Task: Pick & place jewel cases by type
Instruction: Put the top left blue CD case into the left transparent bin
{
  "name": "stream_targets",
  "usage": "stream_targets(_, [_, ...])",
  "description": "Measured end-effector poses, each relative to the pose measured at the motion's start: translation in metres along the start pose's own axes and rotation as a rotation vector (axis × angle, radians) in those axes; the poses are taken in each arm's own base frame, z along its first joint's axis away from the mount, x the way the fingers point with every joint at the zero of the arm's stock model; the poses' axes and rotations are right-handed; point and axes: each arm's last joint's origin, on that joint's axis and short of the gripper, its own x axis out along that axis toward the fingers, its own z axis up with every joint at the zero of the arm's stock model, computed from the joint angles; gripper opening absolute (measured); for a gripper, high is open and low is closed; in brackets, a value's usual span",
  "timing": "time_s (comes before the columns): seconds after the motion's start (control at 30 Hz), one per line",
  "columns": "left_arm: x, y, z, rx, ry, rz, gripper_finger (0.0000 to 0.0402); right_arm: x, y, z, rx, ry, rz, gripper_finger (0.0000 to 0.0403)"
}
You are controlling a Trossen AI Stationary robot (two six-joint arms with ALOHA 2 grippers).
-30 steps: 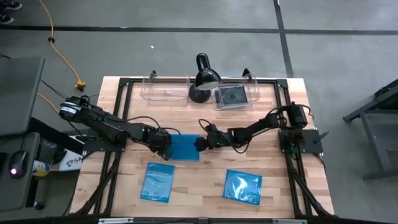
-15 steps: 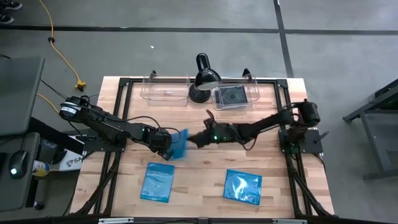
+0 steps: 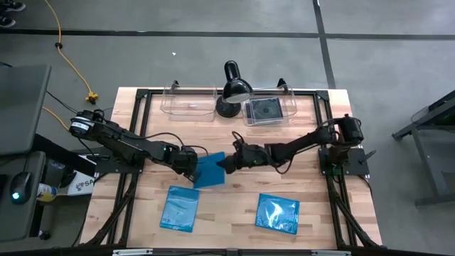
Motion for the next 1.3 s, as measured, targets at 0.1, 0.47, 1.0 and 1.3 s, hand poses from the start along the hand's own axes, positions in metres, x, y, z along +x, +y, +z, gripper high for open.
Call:
stream_targets(0.1, [0.0, -0.001, 0.001, 0.0, -0.012, -0.008, 0.0072, 0.0, -0.001, 0.0, -0.004, -0.005, -0.009, 0.0199])
stream_targets(0.47, [0.0, -0.003, 0.002, -0.014, -0.037, -0.017, 0.0072, 0.0, -0.008, -0.003, -0.009, 0.022, -0.076, 0.0199])
stream_targets(1.0, [-0.001, -0.003, 0.002, 0.011, -0.043, -0.006, 0.0072, -0.001, -0.011, -0.004, -0.042, 0.037, -0.107, 0.0094])
stream_targets(1.3, [-0.001, -0.002, 0.002, 0.022, -0.046, 0.006, 0.0072, -0.001, -0.01, -0.004, -0.062, 0.049, -0.099, 0.0048])
